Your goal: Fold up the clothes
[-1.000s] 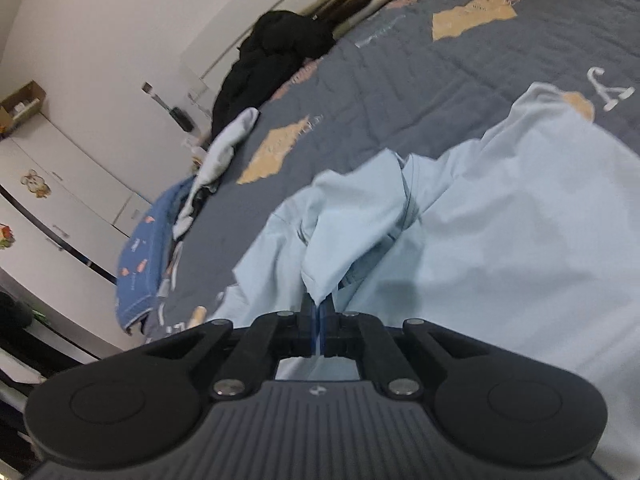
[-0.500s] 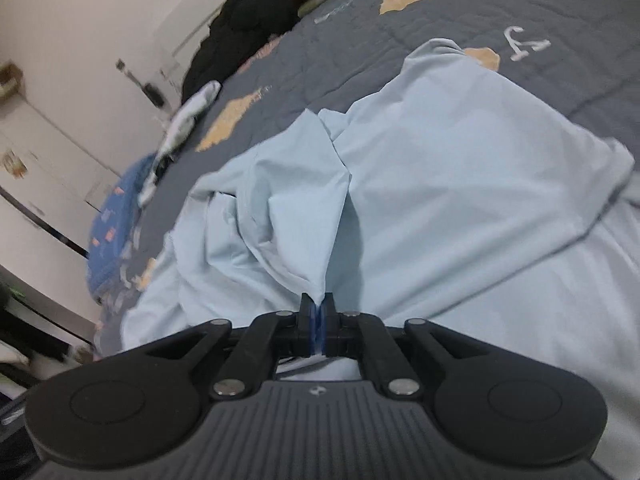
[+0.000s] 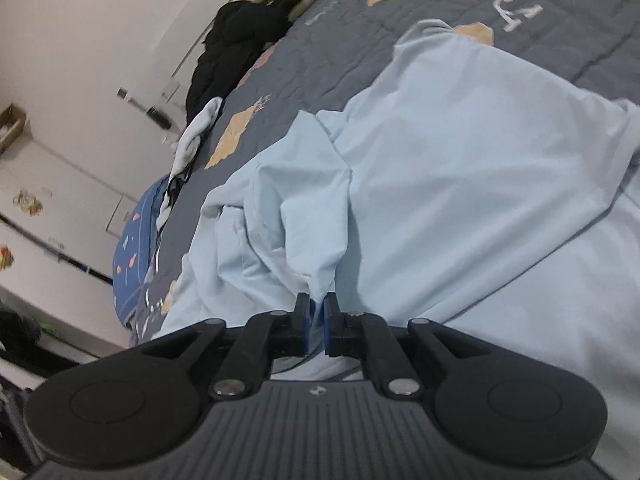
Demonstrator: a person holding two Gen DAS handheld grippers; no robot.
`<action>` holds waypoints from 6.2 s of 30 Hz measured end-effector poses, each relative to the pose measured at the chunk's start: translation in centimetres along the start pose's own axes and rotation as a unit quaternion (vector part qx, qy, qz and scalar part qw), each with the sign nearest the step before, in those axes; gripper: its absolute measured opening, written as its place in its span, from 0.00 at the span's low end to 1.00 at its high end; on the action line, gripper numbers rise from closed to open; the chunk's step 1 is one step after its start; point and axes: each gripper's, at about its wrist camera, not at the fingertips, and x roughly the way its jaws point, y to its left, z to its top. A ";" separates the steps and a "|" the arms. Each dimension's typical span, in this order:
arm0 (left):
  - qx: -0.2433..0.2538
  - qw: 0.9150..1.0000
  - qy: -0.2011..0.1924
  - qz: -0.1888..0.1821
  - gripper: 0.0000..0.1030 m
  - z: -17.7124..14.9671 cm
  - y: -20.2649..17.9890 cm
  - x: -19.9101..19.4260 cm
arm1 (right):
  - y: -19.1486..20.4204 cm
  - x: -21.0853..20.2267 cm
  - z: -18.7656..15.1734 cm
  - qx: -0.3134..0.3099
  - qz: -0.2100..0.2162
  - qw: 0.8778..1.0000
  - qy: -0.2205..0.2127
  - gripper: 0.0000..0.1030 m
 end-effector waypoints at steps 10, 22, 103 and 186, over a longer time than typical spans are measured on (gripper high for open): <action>-0.045 0.999 -0.008 -0.008 0.04 0.0 -0.2 -1.6 | -0.4 -1.0 0.5 0.018 0.020 0.999 -0.028 0.02; -0.007 0.997 0.024 0.073 0.10 -3.9 -0.8 -5.4 | 1.0 -3.4 0.3 -0.025 -0.011 1.000 -0.006 0.03; 0.211 0.975 0.032 0.063 0.42 -18.9 -2.3 -22.3 | 0.8 -22.6 -16.7 -0.264 -0.078 0.961 -0.026 0.42; 0.601 0.786 0.063 0.133 0.19 -30.5 4.4 -32.8 | -1.1 -27.3 -20.2 -0.336 0.019 0.937 0.096 0.49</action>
